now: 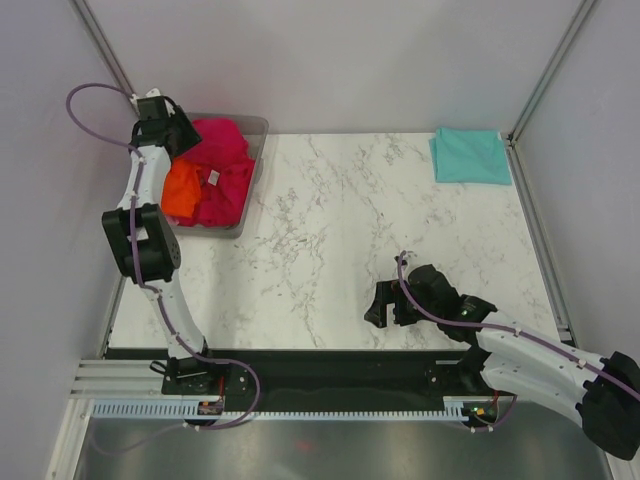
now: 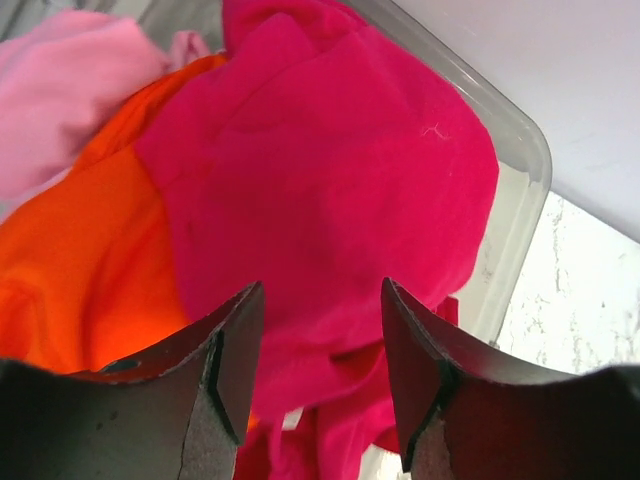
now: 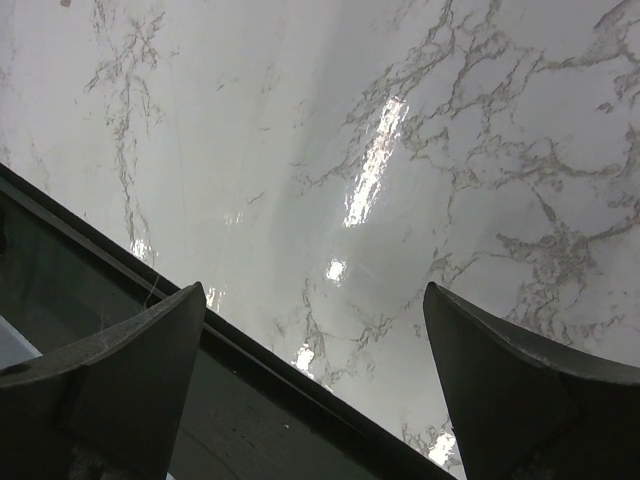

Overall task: Fold and stack the t-shirts
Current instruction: Grab the tshirt from the pile

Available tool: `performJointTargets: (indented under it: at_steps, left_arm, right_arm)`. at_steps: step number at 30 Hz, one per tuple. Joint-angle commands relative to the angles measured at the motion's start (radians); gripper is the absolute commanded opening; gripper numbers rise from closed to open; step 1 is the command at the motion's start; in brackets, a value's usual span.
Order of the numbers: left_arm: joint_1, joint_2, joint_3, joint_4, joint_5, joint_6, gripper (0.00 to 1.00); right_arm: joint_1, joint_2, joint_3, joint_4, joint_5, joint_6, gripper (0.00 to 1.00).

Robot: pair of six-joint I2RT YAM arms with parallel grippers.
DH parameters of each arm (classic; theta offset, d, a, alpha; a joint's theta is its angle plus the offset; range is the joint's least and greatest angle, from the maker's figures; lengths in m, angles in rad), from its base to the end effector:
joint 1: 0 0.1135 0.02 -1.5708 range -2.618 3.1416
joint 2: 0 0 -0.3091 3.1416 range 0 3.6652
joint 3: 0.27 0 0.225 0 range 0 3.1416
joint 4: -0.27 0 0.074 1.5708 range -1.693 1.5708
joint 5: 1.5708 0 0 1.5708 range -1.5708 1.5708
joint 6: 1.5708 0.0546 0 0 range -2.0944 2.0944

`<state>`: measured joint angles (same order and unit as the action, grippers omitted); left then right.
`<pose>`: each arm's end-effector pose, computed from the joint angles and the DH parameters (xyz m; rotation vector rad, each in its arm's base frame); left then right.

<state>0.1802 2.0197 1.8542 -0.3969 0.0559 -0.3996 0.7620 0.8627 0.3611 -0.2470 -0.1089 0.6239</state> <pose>0.4793 0.0842 0.3469 -0.5795 2.0580 -0.1886 0.0914 0.0954 0.2093 -0.2280 2.4504 0.7883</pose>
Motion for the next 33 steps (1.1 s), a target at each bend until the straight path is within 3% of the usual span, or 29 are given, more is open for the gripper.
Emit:
performJointTargets:
  at_steps: [1,7,13,14,16,22,26,28,30,33]
  left_arm:
    - [-0.025,0.108,0.151,-0.046,0.044,0.084,0.58]
    - [-0.077,0.137,0.157,-0.053,-0.040,0.110,0.55]
    - [-0.090,0.139,0.138,-0.054,-0.100,0.168,0.30]
    - [-0.090,0.142,0.140,-0.054,-0.102,0.174,0.16]
    - [-0.091,0.140,0.140,-0.056,-0.100,0.182,0.03]
    - [-0.126,0.045,0.184,-0.051,-0.116,0.151,0.02]
    - [-0.154,-0.022,0.359,-0.069,0.037,0.058,0.02]
    - [-0.168,-0.053,0.433,-0.066,0.197,-0.016,0.02]
    - [-0.238,-0.082,0.572,-0.066,0.237,-0.039,0.02]
    - [-0.306,-0.130,0.715,-0.054,0.182,-0.039,0.02]
  right_arm:
    - [0.005,0.009,0.002,0.025,0.000,-0.010,0.98]
    - [0.005,0.027,0.007,0.025,0.017,-0.010,0.98]
    - [0.005,0.025,0.007,0.025,0.014,-0.010,0.98]
    - [0.007,0.025,0.007,0.025,0.014,-0.010,0.98]
    - [0.005,0.027,0.006,0.026,0.017,-0.009,0.98]
    - [0.005,0.027,0.006,0.028,0.017,-0.010,0.98]
    - [0.005,0.027,0.010,0.035,0.029,-0.010,0.98]
    - [0.005,0.029,0.024,0.034,0.035,-0.010,0.98]
    - [0.005,0.022,0.071,0.012,0.051,-0.013,0.98]
    - [0.005,-0.014,0.183,-0.070,0.148,-0.015,0.98]
